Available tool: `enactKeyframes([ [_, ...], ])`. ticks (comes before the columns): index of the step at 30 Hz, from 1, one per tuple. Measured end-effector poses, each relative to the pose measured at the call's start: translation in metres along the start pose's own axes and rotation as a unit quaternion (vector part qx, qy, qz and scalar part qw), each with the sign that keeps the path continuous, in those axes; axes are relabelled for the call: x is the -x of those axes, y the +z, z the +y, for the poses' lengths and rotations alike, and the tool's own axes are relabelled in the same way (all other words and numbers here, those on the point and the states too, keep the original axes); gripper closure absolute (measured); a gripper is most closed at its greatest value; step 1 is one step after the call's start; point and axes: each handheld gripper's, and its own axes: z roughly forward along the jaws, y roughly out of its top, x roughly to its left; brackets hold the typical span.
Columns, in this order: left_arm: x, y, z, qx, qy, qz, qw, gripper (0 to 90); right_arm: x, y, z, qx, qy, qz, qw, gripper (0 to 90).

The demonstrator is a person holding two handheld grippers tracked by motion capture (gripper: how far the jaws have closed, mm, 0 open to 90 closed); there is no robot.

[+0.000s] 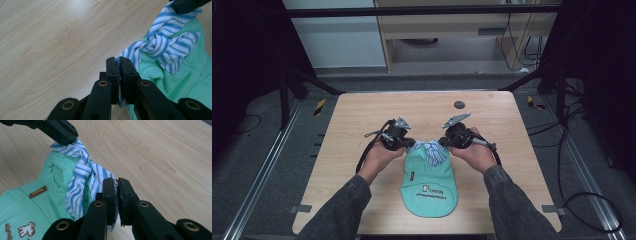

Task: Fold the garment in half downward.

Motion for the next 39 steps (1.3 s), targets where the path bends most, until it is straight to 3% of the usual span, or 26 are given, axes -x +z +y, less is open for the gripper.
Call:
enactKeyframes([
  [20,-0.004,-0.013,0.016,0.011,0.013,0.013,0.9998,86.3,0.001,-0.012,0.014,0.007,-0.025,-0.011,0.9996,85.0],
  [28,-0.008,-0.014,0.015,0.021,0.003,0.005,0.9998,86.6,0.003,-0.011,0.016,0.009,-0.032,-0.014,0.9994,85.1],
  [34,-0.009,-0.016,0.022,0.011,0.019,0.004,0.9998,86.8,0.006,-0.009,0.017,0.004,-0.037,-0.02,0.9991,85.4],
  [39,-0.012,-0.019,0.029,0.015,0.018,0.01,0.9997,86.8,0.008,-0.009,0.021,0.003,-0.041,-0.028,0.9988,85.5],
])
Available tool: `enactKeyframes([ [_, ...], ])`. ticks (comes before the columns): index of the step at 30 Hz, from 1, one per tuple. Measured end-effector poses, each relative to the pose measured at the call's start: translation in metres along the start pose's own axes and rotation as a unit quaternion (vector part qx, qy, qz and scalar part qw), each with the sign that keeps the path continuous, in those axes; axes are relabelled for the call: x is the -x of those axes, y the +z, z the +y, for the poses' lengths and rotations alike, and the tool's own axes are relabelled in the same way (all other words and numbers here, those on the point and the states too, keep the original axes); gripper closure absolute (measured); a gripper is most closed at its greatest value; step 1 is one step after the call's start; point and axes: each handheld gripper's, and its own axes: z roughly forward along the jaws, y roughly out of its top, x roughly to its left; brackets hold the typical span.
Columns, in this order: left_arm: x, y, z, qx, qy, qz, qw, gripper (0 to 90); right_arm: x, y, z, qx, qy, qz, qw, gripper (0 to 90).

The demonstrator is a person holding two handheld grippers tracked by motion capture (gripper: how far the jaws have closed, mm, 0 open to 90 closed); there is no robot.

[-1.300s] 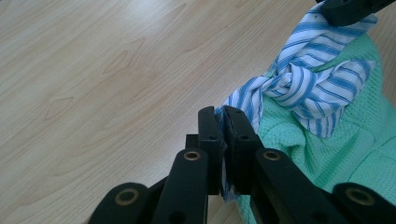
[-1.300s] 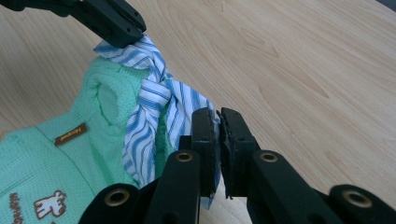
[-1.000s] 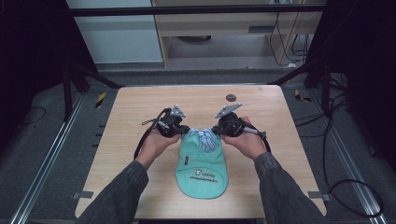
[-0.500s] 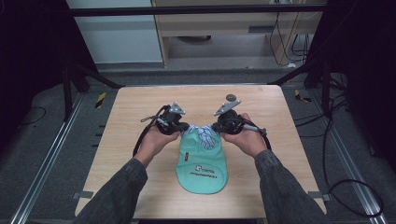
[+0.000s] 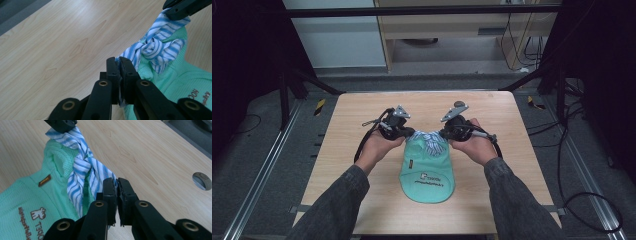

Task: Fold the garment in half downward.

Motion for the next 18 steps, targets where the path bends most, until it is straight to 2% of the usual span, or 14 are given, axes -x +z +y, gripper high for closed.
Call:
enactKeyframes([
  [10,-0.0011,0.0003,0.0076,-0.006,0.01,0.004,0.9999,86.8,0.0029,0.0034,0.0024,-0.009,-0.003,-0.012,0.9999,85.5],
  [18,-0.0033,0.003,0.0099,-0.008,0.008,0.009,0.9999,86.8,0.0054,0.0032,0.0059,-0.011,-0.009,-0.014,0.9998,85.3],
])
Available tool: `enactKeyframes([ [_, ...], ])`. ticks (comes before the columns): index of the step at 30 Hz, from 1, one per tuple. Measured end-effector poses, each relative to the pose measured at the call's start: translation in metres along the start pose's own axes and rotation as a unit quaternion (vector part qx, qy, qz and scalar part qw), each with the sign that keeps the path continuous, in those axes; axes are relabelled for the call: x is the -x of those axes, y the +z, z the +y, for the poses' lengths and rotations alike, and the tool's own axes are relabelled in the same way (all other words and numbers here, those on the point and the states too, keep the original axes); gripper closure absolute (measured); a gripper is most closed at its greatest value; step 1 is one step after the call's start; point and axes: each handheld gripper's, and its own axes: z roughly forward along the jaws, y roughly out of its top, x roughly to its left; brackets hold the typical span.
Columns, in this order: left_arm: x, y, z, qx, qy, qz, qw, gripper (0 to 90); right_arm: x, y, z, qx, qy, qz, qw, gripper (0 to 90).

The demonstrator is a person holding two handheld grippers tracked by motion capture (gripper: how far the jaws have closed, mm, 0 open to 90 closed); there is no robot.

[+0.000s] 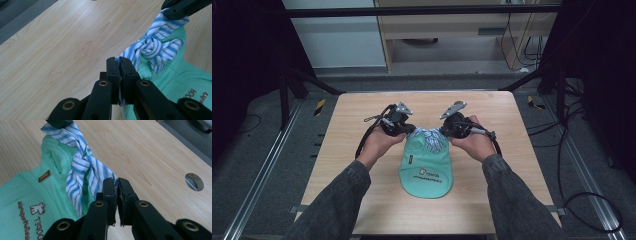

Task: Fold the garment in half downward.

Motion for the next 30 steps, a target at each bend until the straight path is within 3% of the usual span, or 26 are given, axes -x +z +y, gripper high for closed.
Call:
enactKeyframes([
  [13,-0.007,0.001,0.01,0.004,-0.001,0.013,0.9999,86.7,0.006,-0.001,0.012,-0.002,-0.013,-0.018,0.9997,85.0],
  [26,-0.012,0.005,0.017,0.009,-0.007,0.024,0.9997,86.7,0.014,0.001,0.015,0.0,-0.01,-0.025,0.9996,84.9],
  [30,-0.015,0.009,0.02,-0.002,-0.003,0.026,0.9996,86.8,0.016,0.005,0.018,-0.004,-0.012,-0.029,0.9995,84.7],
])
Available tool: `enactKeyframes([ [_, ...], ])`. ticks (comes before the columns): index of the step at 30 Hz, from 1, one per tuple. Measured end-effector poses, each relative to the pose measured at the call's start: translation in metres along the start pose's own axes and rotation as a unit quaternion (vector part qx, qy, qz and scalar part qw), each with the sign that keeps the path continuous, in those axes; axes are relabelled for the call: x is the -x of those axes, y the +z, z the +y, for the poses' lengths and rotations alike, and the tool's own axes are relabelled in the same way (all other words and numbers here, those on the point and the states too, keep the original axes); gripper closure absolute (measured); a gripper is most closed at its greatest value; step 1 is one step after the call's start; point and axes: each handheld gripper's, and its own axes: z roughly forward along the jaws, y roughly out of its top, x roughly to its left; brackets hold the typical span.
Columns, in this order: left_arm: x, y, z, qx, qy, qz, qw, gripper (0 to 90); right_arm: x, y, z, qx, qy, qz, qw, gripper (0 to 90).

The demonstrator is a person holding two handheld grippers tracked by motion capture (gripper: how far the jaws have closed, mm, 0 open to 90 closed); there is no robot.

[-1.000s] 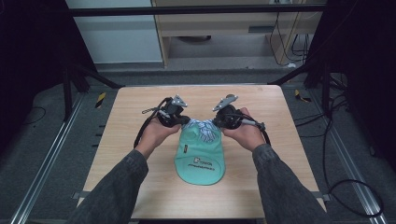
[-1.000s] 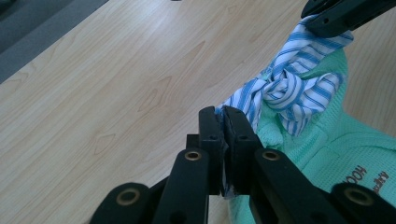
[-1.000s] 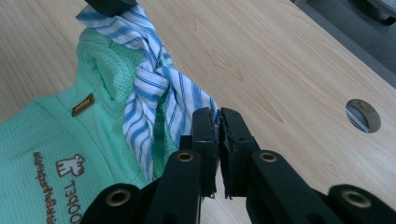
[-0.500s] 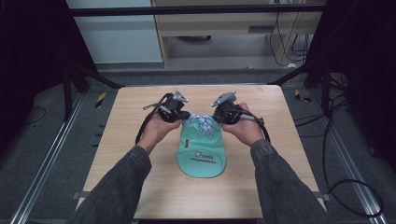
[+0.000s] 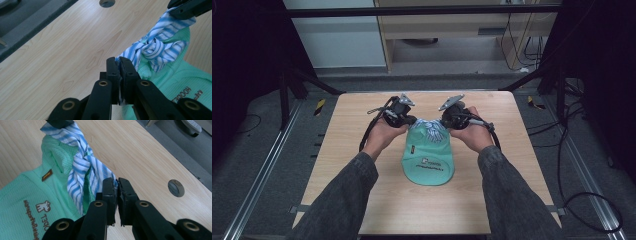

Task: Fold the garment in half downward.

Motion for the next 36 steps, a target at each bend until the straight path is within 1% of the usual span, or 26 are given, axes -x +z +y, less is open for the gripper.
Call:
enactKeyframes([
  [3,-0.006,0.001,0.002,0.003,-0.004,0.004,1.0,86.7,0.002,0.003,0.004,-0.001,-0.003,-0.002,1.0,84.6],
  [4,-0.006,0.001,0.002,0.003,-0.004,0.004,1.0,86.7,0.002,0.003,0.004,-0.001,-0.003,-0.002,1.0,84.6],
  [5,-0.01,0.002,0.003,0.006,-0.009,0.006,0.9999,86.7,0.004,0.007,0.007,0.001,-0.005,-0.007,1.0,84.7],
  [6,-0.011,0.003,0.003,0.007,-0.009,0.007,0.9999,86.7,0.005,0.008,0.008,0.001,-0.004,-0.007,1.0,84.6],
  [10,-0.013,0.003,0.003,0.006,-0.007,0.014,0.9999,86.7,0.007,0.013,0.011,0.002,-0.006,-0.01,0.9999,84.7],
  [14,-0.012,0.002,0.002,0.005,-0.007,0.015,0.9999,86.7,0.004,0.013,0.013,0.0,-0.013,-0.012,0.9998,84.7],
  [19,-0.007,-0.001,0.002,0.01,-0.004,0.019,0.9998,86.7,0.002,0.008,0.011,0.0,-0.017,-0.014,0.9998,84.6],
  [23,0.0,-0.005,0.003,0.014,0.007,0.025,0.9996,86.6,0.001,0.005,0.01,0.004,-0.017,-0.02,0.9996,84.7],
  [27,0.005,-0.006,0.002,0.015,0.014,0.024,0.9995,86.5,0.0,0.003,0.006,0.005,-0.018,-0.021,0.9996,84.7],
  [28,0.008,-0.008,0.001,0.015,0.022,0.027,0.9993,86.5,-0.002,0.001,0.004,0.005,-0.02,-0.021,0.9996,84.6],
  [31,0.01,-0.009,-0.001,0.017,0.022,0.027,0.9992,86.6,-0.004,0.0,0.001,0.01,-0.018,-0.019,0.9996,84.7],
  [33,0.015,-0.011,-0.006,0.02,0.028,0.032,0.9989,86.6,-0.009,-0.003,-0.003,0.019,-0.021,-0.015,0.9995,85.0],
  [35,0.017,-0.013,-0.009,0.022,0.027,0.03,0.9989,86.6,-0.011,-0.005,-0.005,0.02,-0.025,-0.014,0.9994,85.0],
  [36,0.02,-0.014,-0.014,0.024,0.03,0.03,0.9988,86.6,-0.017,-0.009,-0.008,0.023,-0.034,-0.014,0.9991,85.0],
])
